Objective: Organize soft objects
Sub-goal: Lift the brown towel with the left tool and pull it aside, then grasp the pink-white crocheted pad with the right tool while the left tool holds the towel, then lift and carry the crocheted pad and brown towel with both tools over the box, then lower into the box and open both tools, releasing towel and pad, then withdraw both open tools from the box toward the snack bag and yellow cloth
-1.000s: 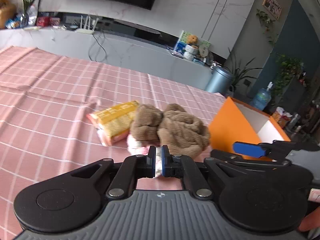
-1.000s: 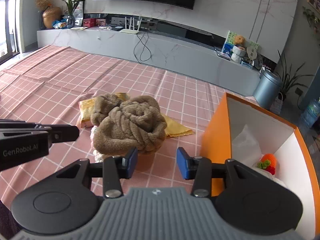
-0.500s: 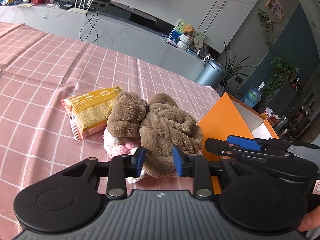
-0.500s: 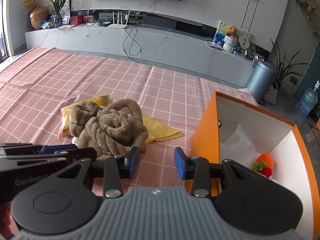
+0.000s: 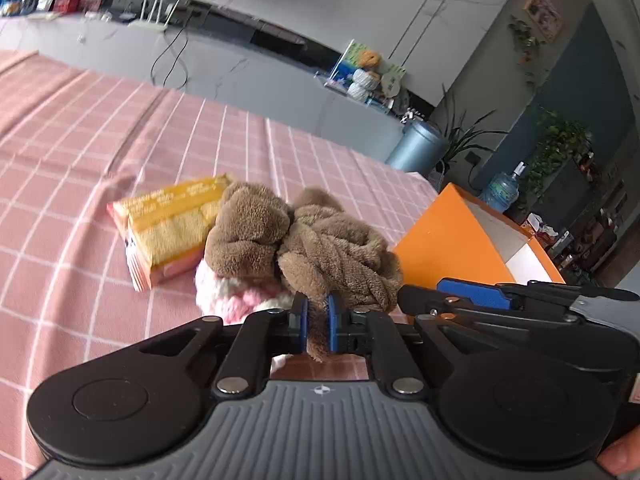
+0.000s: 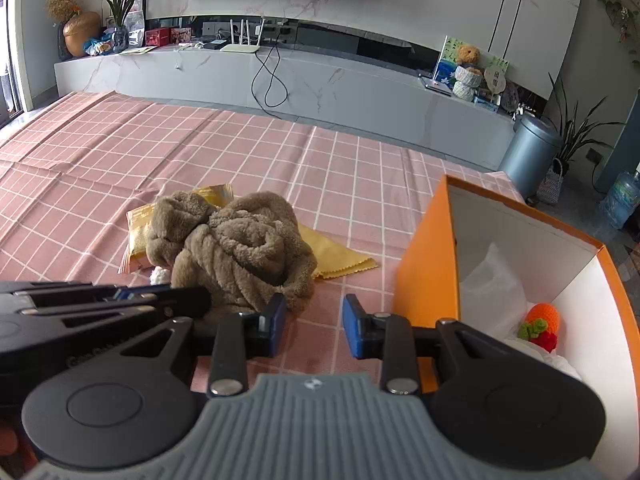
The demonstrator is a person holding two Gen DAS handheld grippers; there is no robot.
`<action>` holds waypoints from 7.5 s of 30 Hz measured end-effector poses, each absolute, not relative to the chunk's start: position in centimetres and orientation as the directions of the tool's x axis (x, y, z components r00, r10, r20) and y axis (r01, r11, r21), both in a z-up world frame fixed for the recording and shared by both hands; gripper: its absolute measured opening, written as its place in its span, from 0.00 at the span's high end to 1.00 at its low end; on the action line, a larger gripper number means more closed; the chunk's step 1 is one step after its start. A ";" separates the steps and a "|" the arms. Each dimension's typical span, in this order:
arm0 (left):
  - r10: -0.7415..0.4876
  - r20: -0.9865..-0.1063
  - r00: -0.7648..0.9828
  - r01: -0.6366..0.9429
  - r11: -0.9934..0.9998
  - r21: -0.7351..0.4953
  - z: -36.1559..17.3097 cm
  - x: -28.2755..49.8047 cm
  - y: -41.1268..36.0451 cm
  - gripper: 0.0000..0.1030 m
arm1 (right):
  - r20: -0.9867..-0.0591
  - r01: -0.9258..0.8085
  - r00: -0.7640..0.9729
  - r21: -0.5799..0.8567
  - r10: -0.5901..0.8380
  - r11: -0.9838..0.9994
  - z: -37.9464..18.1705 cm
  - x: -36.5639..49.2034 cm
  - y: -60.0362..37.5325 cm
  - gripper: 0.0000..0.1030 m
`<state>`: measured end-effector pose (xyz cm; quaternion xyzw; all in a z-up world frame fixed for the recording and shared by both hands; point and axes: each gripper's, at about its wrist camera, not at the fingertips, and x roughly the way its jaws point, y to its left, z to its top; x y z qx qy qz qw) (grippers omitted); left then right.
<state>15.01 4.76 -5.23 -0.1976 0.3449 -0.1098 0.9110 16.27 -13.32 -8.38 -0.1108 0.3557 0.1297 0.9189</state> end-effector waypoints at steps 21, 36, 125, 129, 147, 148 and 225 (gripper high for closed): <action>-0.285 -0.621 0.730 0.037 0.924 -0.381 -0.6 7.8 14.0 0.93 | -0.688 -0.421 0.668 -0.035 0.284 0.906 -9.1 11.2 -10.8 0.64; -0.047 -0.705 0.707 -0.221 0.933 -0.284 -2.9 6.9 15.2 0.25 | -0.682 -0.429 0.668 -0.028 0.297 0.903 -9.4 10.4 -10.5 0.52; -0.245 -0.497 0.832 0.128 0.957 -0.259 3.4 8.5 0.5 0.42 | -0.396 -0.317 0.864 0.055 0.312 0.947 -1.6 5.6 -26.1 0.84; -0.335 -0.487 0.807 0.228 0.936 -0.267 4.2 10.9 -1.9 0.42 | -0.392 -0.245 0.889 0.028 0.236 0.969 -0.7 6.9 -29.7 0.84; -0.399 -0.632 0.665 0.532 0.846 0.025 2.1 21.1 -14.2 0.42 | -0.576 -0.238 0.795 -0.011 0.189 0.971 -4.4 17.0 -36.0 0.84; -0.387 -0.641 0.662 0.539 0.841 0.050 1.8 21.5 -14.6 0.42 | -0.589 -0.245 0.788 -0.031 0.180 0.969 -4.9 17.6 -35.8 0.84; -0.162 -0.533 0.831 0.043 0.972 -0.229 -2.1 8.7 8.1 0.16 | -0.522 -0.353 0.811 -0.077 0.264 0.933 -6.4 7.9 -15.7 0.29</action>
